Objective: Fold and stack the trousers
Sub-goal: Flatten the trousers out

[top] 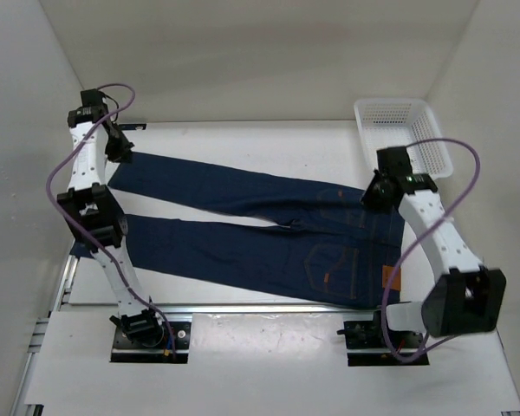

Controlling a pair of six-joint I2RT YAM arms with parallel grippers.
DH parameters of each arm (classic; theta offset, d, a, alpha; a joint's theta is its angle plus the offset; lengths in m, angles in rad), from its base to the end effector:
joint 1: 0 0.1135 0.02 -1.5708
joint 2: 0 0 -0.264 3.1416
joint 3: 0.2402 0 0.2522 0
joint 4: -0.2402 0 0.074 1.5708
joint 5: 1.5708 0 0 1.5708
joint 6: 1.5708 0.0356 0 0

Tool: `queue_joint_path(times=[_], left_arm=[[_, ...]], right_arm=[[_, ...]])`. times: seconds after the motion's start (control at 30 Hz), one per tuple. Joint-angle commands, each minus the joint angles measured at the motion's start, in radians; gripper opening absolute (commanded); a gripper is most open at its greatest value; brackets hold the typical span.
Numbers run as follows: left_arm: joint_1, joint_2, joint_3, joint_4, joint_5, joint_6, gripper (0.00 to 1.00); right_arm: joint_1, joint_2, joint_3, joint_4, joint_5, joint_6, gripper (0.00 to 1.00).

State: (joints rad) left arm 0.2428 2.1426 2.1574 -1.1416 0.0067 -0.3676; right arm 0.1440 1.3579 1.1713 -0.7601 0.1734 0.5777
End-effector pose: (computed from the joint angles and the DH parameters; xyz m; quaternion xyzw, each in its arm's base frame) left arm 0.4407 0.1089 0.3001 -0.2924 0.9306 -0.0170 0.2195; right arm 0.2778 0.0341 0.2965 0.2300 0.9202 0.0309 0.3153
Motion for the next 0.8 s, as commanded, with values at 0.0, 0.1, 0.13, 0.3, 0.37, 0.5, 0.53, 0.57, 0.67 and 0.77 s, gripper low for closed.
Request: queue_joint_path(times=[0.0, 0.1, 0.13, 0.3, 0.37, 0.5, 0.53, 0.57, 0.67, 0.77], left_arm=[[-0.014, -0.183, -0.242, 0.064, -0.007, 0.009, 0.1], [-0.014, -0.308, -0.414, 0.1, 0.018, -0.022, 0.1], [-0.014, -0.332, -0.45, 0.118, 0.032, -0.022, 0.1], [-0.046, -0.426, -0.654, 0.155, -0.003, -0.092, 0.1], [-0.046, -0.438, -0.715, 0.155, -0.004, -0.125, 0.1], [-0.046, -0.498, -0.893, 0.166, -0.013, -0.171, 0.14], [-0.046, -0.519, -0.974, 0.178, -0.013, -0.183, 0.19], [-0.046, -0.539, -1.01, 0.178, -0.013, -0.192, 0.22], [0.004, -0.615, -1.096, 0.189, -0.002, -0.202, 0.56], [0.073, -0.625, -1.084, 0.189, -0.051, -0.214, 0.93]], right_arm=[[-0.004, -0.124, -0.148, -0.056, -0.003, 0.042, 0.01], [-0.004, -0.216, -0.202, -0.082, 0.008, 0.056, 0.0], [-0.014, -0.233, -0.214, -0.102, 0.008, 0.056, 0.0], [-0.014, -0.293, -0.265, -0.134, -0.035, 0.102, 0.0], [-0.014, -0.325, -0.307, -0.143, -0.084, 0.129, 0.0], [-0.014, -0.407, -0.456, -0.143, -0.241, 0.221, 0.02], [-0.014, -0.46, -0.519, -0.143, -0.267, 0.241, 0.05], [-0.005, -0.489, -0.548, -0.157, -0.291, 0.276, 0.14], [-0.004, -0.604, -0.625, -0.205, -0.327, 0.321, 0.4], [-0.004, -0.689, -0.644, -0.281, -0.336, 0.343, 0.53]])
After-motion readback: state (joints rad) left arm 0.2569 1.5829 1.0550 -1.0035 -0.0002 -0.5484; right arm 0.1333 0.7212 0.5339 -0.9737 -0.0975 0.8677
